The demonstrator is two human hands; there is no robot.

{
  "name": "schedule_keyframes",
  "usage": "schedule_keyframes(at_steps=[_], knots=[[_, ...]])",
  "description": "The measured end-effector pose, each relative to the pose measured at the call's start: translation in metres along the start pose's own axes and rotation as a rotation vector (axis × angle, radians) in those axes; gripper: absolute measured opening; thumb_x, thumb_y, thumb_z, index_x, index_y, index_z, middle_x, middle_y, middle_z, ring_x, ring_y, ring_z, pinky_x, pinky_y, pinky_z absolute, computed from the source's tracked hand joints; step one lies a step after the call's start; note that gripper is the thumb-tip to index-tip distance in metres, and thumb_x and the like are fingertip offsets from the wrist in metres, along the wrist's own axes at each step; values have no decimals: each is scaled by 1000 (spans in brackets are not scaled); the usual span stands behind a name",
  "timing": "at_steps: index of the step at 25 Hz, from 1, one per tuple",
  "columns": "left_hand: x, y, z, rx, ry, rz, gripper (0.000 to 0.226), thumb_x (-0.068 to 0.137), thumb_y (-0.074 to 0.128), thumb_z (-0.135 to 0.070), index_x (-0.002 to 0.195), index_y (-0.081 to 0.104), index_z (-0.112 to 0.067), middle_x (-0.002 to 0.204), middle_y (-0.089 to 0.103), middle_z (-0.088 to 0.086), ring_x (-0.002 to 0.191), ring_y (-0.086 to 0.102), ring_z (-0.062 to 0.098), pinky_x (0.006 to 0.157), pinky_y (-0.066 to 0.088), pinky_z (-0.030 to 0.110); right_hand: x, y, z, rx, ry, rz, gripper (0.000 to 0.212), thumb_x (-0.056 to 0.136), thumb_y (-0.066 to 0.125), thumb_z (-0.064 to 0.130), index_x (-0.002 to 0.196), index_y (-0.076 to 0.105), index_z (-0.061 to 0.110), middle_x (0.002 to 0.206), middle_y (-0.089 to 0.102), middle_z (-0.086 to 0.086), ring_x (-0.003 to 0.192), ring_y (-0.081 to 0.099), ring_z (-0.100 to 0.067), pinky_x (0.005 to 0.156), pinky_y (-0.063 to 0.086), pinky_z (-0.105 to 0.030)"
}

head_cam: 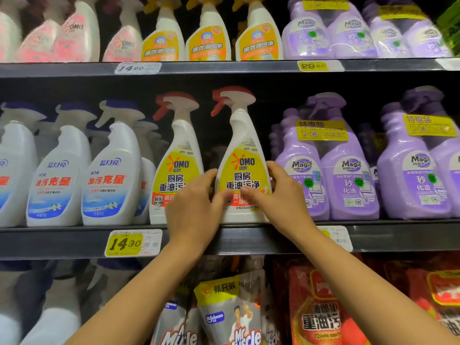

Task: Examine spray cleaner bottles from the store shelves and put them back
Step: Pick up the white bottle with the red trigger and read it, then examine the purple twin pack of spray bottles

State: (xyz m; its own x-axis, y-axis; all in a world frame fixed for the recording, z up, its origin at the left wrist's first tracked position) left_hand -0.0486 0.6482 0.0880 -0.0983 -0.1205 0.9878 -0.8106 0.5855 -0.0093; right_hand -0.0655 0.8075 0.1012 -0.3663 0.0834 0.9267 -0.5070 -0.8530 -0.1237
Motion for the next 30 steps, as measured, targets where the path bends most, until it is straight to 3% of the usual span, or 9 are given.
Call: schedule_keyframes(at_steps=[3, 5, 9, 12, 15, 19, 25, 28, 30], knots=[[8, -25, 29, 12, -2, -140, 48, 79, 75, -26, 122, 58, -15, 113, 64, 8, 98, 60, 26, 70, 37, 20, 0, 1, 0, 17, 3, 47, 39, 79, 78, 25, 110, 56, 16, 102, 70, 1, 91, 66, -13, 81, 56, -35], [12, -31, 52, 17, -104, -20, 67, 76, 77, -35, 132, 48, -16, 123, 58, 8, 109, 53, 26, 83, 41, 32, 2, 3, 0, -9, -12, 53, 41, 80, 78, 25, 112, 55, 15, 104, 68, 1, 93, 65, -15, 81, 54, -32], [5, -30, 69, 54, -209, 138, 93, 68, 77, -52, 144, 31, -23, 138, 49, 4, 121, 48, 24, 92, 45, 46, 6, 11, -4, -85, 4, 55, 53, 79, 78, 28, 122, 50, 13, 101, 60, 6, 91, 56, -10, 69, 42, -15], [3, -30, 72, 7, -208, 180, 89, 70, 75, -54, 143, 31, -28, 134, 54, -2, 116, 53, 20, 84, 47, 41, 10, 16, -7, -147, 15, 56, 55, 79, 77, 32, 121, 48, 13, 107, 65, -1, 87, 54, -10, 61, 38, -12], [4, -31, 74, -20, -201, 188, 82, 73, 75, -48, 142, 35, -27, 131, 56, -2, 110, 55, 17, 82, 46, 37, 11, 22, -9, -222, 16, 72, 54, 82, 73, 37, 121, 45, 13, 113, 65, -7, 94, 59, -20, 72, 41, -25], [3, -34, 78, -80, -214, 121, 67, 74, 78, -34, 133, 48, -21, 119, 65, 5, 95, 56, 14, 79, 43, 29, 13, 31, -11, -342, 19, 121, 55, 85, 67, 44, 126, 42, 15, 116, 57, -12, 105, 51, -25, 77, 36, -27], [-1, -34, 80, -21, -215, 91, 70, 78, 75, -35, 137, 46, -14, 124, 62, 9, 107, 60, 27, 85, 48, 40, 6, 29, -5, -333, -18, 121, 46, 87, 67, 40, 119, 47, 14, 113, 61, -9, 108, 50, -25, 83, 44, -34], [-6, -37, 75, 67, -239, 18, 61, 79, 75, -32, 132, 51, -12, 123, 62, 12, 108, 59, 32, 83, 48, 45, -7, 19, 5, -389, -162, 36, 43, 89, 66, 34, 123, 51, 11, 115, 60, -7, 108, 49, -25, 84, 40, -32], [-10, -41, 67, 62, -164, -81, 47, 83, 72, -21, 125, 56, -9, 122, 62, 14, 107, 58, 34, 83, 47, 46, -14, -5, 10, -401, -316, -115, 36, 89, 65, 24, 119, 56, 6, 111, 62, -9, 102, 52, -28, 81, 34, -26]])
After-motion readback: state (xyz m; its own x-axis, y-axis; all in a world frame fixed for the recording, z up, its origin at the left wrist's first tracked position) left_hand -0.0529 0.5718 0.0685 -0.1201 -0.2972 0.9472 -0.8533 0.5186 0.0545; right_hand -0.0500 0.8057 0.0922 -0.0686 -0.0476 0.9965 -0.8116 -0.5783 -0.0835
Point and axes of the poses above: each hand's wrist, its own x-axis towards the middle knuckle, its own y-axis out of the palm, z = x × y, the point moved 3 cm from there along x, towards the middle knuckle
